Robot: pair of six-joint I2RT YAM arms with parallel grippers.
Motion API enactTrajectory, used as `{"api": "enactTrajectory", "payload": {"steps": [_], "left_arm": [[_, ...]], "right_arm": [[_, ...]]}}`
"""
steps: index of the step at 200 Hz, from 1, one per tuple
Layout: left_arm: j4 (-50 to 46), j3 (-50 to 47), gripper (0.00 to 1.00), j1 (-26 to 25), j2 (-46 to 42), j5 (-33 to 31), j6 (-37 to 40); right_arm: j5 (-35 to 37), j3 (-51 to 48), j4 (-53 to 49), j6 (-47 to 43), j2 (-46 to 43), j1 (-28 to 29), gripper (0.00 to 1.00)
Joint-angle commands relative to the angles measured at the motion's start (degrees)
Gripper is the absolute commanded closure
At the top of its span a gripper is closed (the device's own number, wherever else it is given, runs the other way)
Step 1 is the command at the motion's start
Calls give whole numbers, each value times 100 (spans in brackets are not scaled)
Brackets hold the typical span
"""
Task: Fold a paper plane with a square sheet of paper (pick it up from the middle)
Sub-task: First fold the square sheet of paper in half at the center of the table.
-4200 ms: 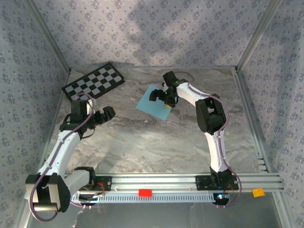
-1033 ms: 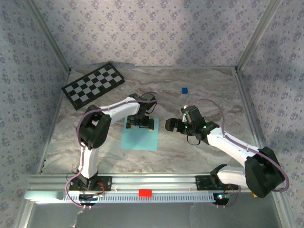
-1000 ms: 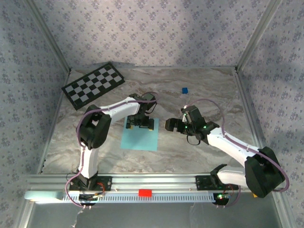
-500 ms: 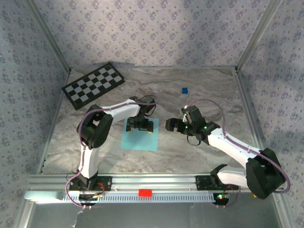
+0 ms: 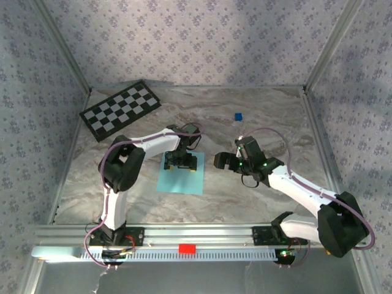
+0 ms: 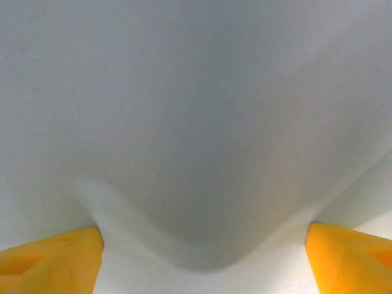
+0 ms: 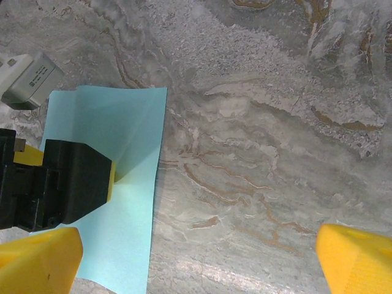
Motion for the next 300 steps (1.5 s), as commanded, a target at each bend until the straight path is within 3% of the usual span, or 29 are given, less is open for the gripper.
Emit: {"api": "enactTrajectory", "payload": {"steps": [1,70,107,160,300], "left_arm": [[100,-187,20,-58,-13,89,13],[653,-369,44,-95,-986,89,-23],[810,-457,50,-97,-1346,126,-102],[881,-499,51,-84,-1559,231,-93],[1721,-958,61,-82,-1944,707,-477]], "right_arm": [[195,130,-175,74,-183,47,0],[1342,-112,-134,242,-1091,56,0],[1726,-159,-352,167,-1605,-124,0],[1649,-190,-426,-18,-2059,-552,0],[1127,-304,-372,386,-1960,-709,1]]}}
